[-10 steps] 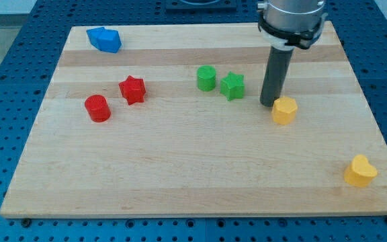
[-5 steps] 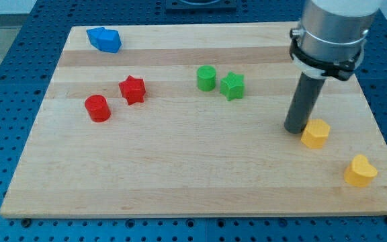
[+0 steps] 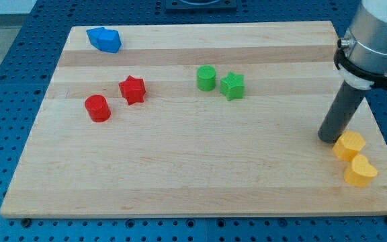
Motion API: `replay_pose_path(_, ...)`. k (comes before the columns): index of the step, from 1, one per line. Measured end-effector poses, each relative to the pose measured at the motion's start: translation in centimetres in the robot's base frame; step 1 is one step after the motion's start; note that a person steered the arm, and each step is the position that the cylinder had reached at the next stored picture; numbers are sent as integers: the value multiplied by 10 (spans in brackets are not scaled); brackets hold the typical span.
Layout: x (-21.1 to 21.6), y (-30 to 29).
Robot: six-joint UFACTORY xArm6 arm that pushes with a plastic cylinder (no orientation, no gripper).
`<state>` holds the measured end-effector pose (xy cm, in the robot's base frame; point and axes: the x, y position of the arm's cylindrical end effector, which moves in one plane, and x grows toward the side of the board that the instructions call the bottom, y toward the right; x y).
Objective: Push the hexagon above the heart
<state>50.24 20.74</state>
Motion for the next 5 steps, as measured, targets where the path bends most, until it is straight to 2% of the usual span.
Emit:
replay_pose_path(3, 0, 2)
replay_pose_path(5, 0, -43)
